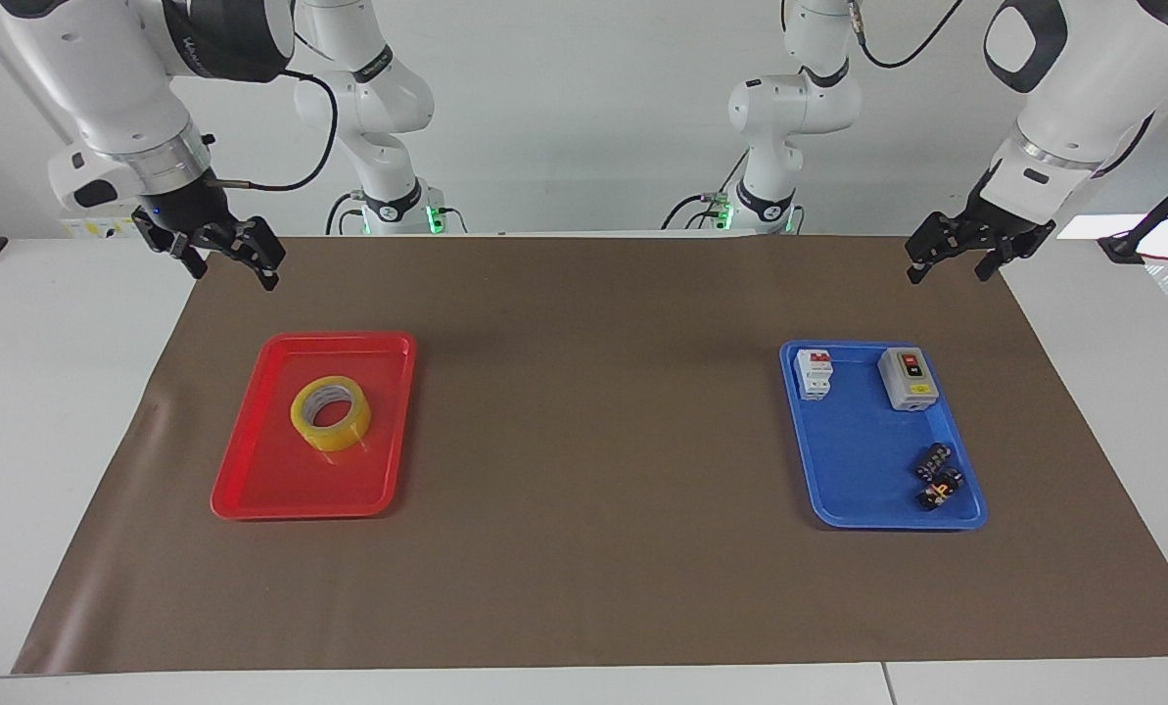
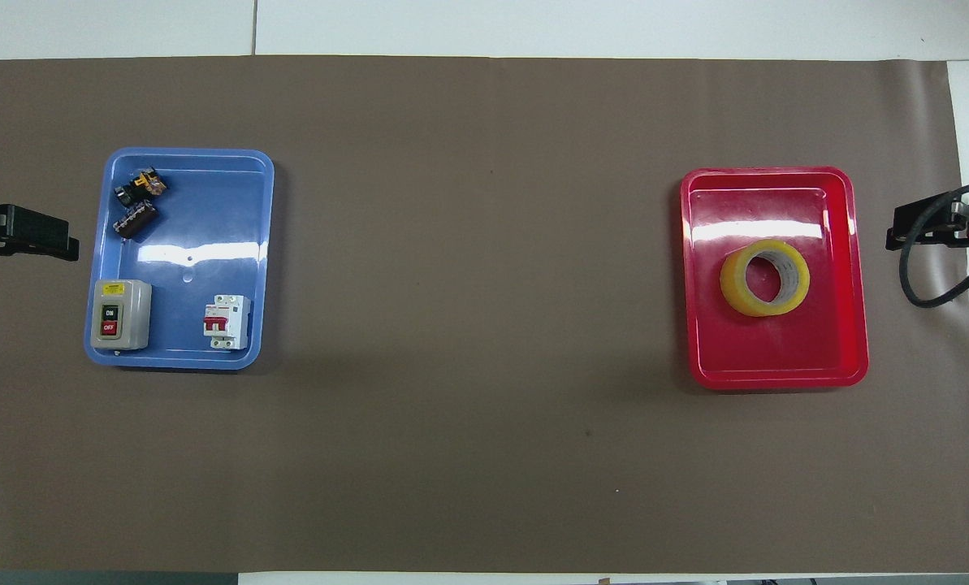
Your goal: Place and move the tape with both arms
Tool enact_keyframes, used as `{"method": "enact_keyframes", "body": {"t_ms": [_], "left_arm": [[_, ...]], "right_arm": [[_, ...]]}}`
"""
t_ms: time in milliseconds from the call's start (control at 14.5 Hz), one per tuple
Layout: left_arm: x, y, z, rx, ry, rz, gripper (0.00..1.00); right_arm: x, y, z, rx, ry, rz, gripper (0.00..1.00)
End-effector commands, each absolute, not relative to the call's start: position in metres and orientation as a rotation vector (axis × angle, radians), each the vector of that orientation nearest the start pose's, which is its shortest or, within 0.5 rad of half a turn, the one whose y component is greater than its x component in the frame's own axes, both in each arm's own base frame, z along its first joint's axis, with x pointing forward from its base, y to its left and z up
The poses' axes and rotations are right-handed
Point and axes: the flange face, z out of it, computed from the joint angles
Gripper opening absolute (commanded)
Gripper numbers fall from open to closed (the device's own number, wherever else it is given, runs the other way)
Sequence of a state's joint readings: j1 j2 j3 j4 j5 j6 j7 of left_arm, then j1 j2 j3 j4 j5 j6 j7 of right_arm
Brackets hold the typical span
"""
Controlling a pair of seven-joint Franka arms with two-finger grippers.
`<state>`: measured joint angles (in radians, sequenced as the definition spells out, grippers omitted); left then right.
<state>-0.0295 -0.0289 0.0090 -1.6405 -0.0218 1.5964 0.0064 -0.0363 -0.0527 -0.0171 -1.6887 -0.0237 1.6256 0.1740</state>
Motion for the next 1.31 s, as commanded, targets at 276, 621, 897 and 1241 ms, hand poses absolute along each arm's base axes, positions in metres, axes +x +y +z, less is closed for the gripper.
{"method": "enact_keyframes", "body": {"t_ms": [276, 621, 897, 1241], "left_arm": [[0.542, -0.01, 0.613, -3.182, 0.052, 0.029, 1.0], [0.542, -0.01, 0.613, -3.182, 0.052, 0.029, 1.0], [0.541, -0.01, 0.614, -3.182, 0.052, 0.026, 1.0], [0.541, -0.01, 0.614, -3.182, 0.052, 0.026, 1.0]], "right_arm": [[0.535, -0.031, 0.602, -3.144, 0.378, 0.031, 1.0], [0.535, -0.033, 0.601, -3.146, 0.362, 0.049, 1.0], [0.534, -0.032, 0.599, -3.151, 0.306, 0.073, 1.0], [0.535, -0.031, 0.6, -3.149, 0.298, 0.067, 1.0]]}}
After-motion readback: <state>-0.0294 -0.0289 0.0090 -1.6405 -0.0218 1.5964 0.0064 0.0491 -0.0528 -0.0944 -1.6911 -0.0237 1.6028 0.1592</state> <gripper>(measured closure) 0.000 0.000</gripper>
